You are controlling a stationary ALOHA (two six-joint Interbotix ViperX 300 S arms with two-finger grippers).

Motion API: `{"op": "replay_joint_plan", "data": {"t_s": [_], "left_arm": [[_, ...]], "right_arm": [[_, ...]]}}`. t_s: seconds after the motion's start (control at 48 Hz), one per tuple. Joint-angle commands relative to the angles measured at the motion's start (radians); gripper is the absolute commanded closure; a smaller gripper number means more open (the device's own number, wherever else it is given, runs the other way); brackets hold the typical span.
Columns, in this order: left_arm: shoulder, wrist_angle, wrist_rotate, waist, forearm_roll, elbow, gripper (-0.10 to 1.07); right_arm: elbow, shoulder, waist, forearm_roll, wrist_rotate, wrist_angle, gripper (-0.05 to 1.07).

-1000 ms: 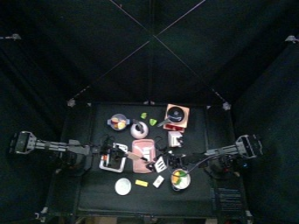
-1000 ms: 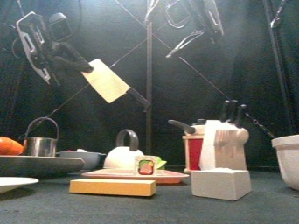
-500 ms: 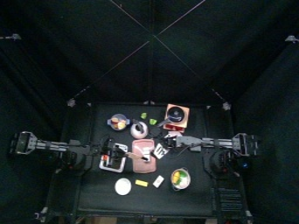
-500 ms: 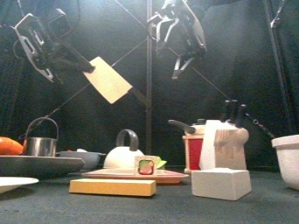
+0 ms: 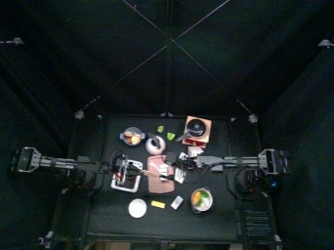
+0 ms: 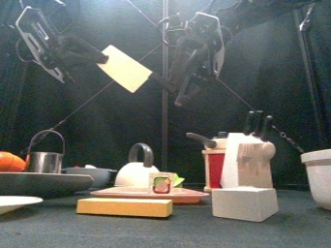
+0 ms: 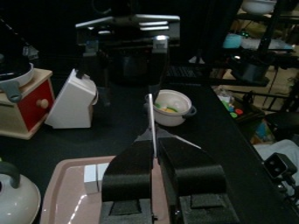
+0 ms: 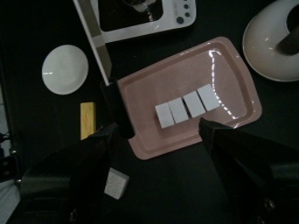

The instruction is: Grab cleaver with both hands

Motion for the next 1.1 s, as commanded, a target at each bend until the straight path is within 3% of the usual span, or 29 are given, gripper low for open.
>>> {"op": "replay_joint_plan", "data": {"t_s": [0.0,0.271,0.625,0.854,1.083], "left_arm": [[-0.003,-0.017,0.002,0.003,0.002,-0.011,0.58],[0.0,-0.017,0.002,0.005,0.002,-0.008,0.58],[0.0,-0.017,0.0,0.006,0.002,-0.003,0.58],[0.002,-0.011,-0.002,0.006,0.002,0.014,0.58],[0.003,0.025,-0.008,-0.008,0.0,0.035,0.58]], "right_arm": [[-0.011,-0.038,0.011,-0.028,0.002,-0.051,0.02],[0.008,-0.035,0.011,-0.035,-0.002,-0.11,0.09],[0.018,-0.043,0.006,-0.029,0.002,-0.107,0.46],[0.029,-0.103,0.006,-0.029,0.005,-0.104,0.67],[0.064,-0.149,0.005,-0.014,0.006,-0.13,0.71]]}}
